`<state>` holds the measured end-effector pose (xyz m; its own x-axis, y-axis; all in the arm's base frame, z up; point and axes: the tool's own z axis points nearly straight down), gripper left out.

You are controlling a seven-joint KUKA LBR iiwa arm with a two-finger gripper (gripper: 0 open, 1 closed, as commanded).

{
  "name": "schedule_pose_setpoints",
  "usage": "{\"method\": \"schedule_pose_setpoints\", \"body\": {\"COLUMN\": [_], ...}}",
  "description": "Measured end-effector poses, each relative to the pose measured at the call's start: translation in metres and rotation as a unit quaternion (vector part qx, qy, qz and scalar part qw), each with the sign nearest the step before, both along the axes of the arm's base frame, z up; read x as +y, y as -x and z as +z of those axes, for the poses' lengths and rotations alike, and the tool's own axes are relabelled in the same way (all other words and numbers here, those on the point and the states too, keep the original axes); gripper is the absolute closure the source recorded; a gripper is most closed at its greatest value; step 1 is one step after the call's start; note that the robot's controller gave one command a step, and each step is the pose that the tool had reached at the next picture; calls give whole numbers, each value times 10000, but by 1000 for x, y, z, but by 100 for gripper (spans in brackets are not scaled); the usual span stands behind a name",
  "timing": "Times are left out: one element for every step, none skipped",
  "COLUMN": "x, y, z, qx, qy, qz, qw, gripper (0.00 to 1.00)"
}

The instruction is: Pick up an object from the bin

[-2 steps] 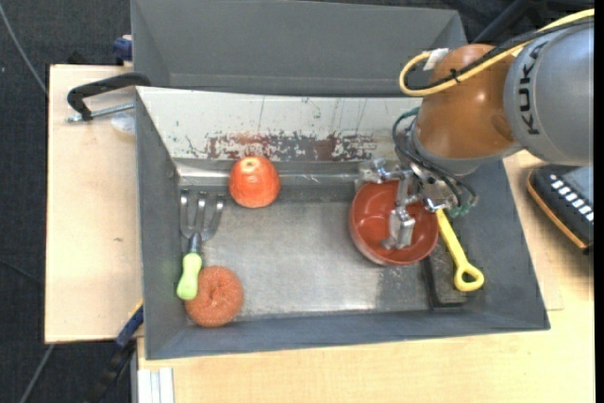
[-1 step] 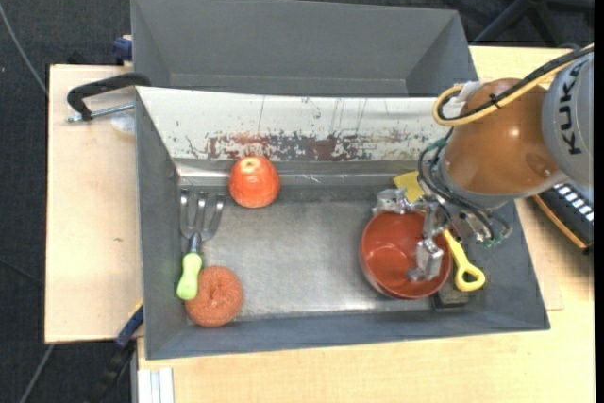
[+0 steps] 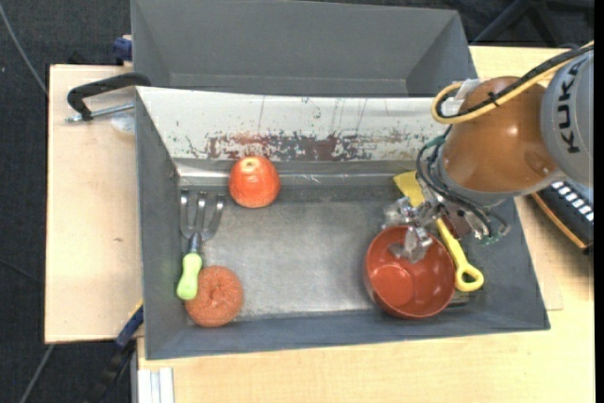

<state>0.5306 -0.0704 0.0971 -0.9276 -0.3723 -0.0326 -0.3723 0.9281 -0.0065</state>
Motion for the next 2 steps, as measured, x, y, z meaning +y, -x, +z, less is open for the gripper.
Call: {"method": "schedule_pose_setpoints", "body": {"x": [-12,4], "y": [-15,-8], "z": [86,61], "qx": [-76,-114], "qy": [9,37], "qz": [10,1071], "qw": [10000,9942], "gripper": [100,100]}}
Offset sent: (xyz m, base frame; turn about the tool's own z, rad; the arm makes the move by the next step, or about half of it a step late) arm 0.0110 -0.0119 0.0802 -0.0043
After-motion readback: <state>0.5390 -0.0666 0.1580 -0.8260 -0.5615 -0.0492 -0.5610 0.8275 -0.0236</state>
